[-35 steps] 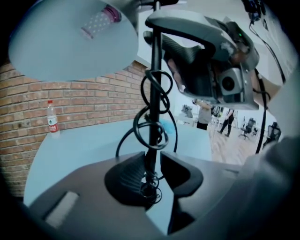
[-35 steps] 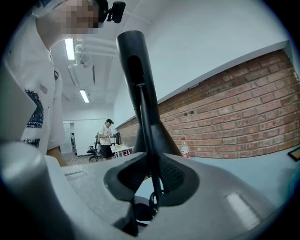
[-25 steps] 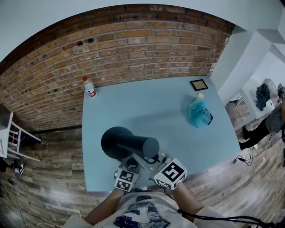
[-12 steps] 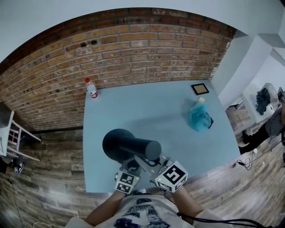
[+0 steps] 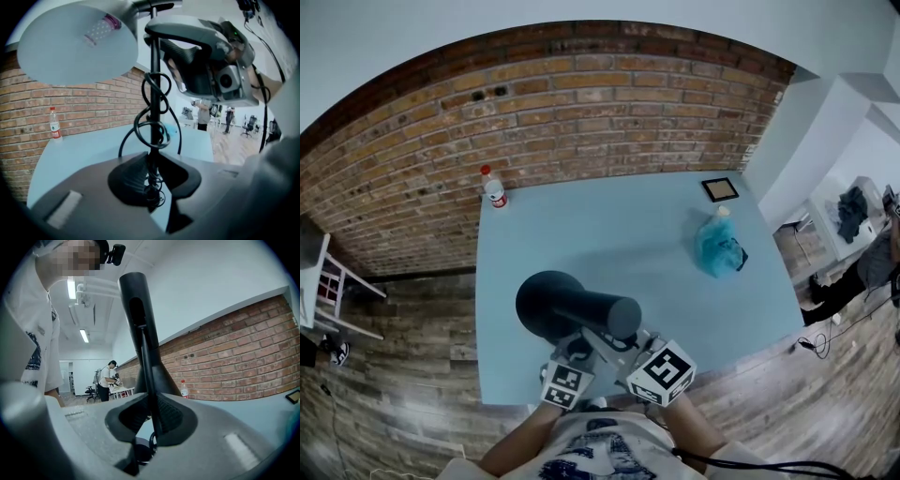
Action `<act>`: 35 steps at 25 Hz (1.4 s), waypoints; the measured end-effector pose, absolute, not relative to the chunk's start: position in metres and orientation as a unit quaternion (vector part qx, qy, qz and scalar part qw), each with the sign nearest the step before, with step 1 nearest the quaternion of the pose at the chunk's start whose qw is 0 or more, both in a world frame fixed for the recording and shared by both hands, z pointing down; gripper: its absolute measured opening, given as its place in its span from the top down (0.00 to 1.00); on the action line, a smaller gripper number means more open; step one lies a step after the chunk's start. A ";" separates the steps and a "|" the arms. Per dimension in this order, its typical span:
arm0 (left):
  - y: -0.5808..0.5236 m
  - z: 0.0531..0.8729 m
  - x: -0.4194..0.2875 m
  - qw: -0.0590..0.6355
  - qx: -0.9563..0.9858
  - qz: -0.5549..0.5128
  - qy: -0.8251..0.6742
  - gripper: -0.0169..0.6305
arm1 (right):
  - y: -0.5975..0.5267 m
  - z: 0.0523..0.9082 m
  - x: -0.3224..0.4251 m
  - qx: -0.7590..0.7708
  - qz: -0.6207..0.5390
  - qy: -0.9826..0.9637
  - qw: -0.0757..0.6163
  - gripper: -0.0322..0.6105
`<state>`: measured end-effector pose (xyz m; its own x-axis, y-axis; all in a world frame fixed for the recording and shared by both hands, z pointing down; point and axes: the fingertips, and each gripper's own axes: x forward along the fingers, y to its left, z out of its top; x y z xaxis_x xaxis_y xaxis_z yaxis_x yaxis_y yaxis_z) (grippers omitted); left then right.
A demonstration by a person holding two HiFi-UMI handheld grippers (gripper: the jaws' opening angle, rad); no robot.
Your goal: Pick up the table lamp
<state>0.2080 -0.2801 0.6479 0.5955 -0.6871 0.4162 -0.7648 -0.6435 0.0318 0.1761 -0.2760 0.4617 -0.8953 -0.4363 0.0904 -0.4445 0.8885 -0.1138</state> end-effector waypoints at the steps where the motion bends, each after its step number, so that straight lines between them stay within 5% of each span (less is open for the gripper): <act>1: -0.280 0.647 0.207 0.102 0.887 0.187 -0.409 0.88 | -0.276 0.460 0.176 0.228 0.065 -0.971 0.030 0.88; 35: -0.291 0.568 0.183 0.066 0.894 0.199 -0.395 0.88 | -0.278 0.380 0.155 0.224 0.013 -0.975 0.013 0.89</act>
<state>0.1827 -0.2907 0.5675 0.6081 -0.6807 0.4086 -0.7334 -0.6787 -0.0391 0.1551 -0.2778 0.3804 -0.8997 -0.4353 0.0309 -0.4360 0.8997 -0.0206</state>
